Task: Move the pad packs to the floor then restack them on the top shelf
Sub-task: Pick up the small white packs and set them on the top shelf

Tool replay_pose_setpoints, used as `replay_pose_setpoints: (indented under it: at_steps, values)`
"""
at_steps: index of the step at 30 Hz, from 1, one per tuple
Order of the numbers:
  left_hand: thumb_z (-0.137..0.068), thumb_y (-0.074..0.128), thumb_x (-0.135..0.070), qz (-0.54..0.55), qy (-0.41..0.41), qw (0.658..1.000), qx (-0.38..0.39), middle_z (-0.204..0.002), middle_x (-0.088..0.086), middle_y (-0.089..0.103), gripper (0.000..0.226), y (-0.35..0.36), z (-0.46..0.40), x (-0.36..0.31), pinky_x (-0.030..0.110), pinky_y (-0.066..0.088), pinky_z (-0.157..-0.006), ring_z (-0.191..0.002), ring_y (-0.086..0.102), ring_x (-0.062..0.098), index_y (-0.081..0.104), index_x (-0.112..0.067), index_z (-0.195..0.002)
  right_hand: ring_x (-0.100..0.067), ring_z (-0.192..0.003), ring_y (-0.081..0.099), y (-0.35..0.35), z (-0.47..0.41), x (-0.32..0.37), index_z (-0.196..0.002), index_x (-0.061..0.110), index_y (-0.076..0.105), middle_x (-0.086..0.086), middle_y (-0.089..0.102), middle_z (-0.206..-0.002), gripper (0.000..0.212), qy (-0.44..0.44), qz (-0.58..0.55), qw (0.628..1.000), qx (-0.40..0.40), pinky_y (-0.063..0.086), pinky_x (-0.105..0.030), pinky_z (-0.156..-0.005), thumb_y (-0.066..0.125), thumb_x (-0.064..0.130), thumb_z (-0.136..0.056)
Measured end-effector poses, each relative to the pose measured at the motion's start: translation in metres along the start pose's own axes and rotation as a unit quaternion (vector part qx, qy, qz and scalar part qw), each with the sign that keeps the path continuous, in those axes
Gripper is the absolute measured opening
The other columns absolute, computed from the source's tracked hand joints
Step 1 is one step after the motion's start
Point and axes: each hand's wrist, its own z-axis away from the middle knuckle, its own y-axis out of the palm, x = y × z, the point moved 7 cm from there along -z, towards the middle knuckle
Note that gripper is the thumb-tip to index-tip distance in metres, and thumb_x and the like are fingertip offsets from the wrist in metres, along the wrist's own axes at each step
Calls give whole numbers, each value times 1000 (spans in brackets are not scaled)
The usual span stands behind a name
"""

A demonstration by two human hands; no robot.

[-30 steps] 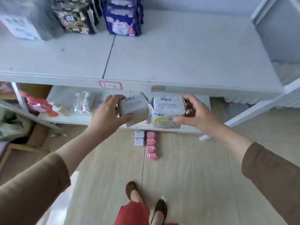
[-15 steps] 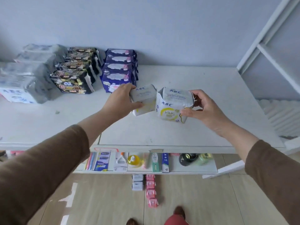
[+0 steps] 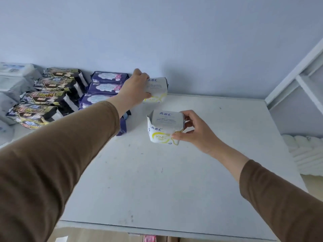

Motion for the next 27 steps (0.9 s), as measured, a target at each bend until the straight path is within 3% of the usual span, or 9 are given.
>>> replay_pose_setpoints:
  at_steps: [6,10,14,18,20,27]
  values:
    - [-85,73,-18,-8,-11,1000,-12,-130,13,43,55,20,-40,9,46,48,-87,-102,57,37,47,-5,-132,-7,-90,62,8,-36,-14,-116,39,54,21,61,-111,58,1,-14,1000,14,56,-30,-73,86,36,-68]
    - [-85,72,-19,-6,-12,1000,-10,-123,13,48,49,30,-54,20,46,48,-82,-100,58,38,47,-8,-127,-10,-93,63,14,-51,-23,-120,38,52,20,61,-113,61,6,-15,1000,13,58,-46,-84,85,38,-68]
    - [-84,73,-25,-3,-26,1000,15,-131,11,43,53,31,-61,32,40,48,-87,-103,58,35,54,-14,-132,-12,-95,64,19,-63,-30,-123,35,53,19,61,-113,66,20,-16,1000,11,56,-49,-87,84,41,-66]
    - [-85,67,-11,-28,-9,999,38,-145,11,32,65,17,-50,36,42,49,-91,-114,51,34,45,-21,-145,-11,-96,64,25,-80,-28,-127,30,53,12,64,-116,68,28,-9,1000,-2,55,-39,-89,84,35,-67]
    - [-84,60,-1,-20,-16,1000,14,-142,11,37,64,3,-33,39,44,48,-90,-116,50,33,44,-18,-144,-12,-96,64,26,-91,-26,-130,27,51,9,63,-119,70,28,-3,999,-17,52,-31,-84,84,30,-69]
    - [-91,57,-8,7,-29,999,-26,-124,5,53,32,-5,56,35,39,45,-87,-105,53,28,64,-14,-121,-13,-103,59,28,-125,-31,-127,20,51,7,61,-117,65,54,-13,995,-84,47,-26,-81,85,21,-72]
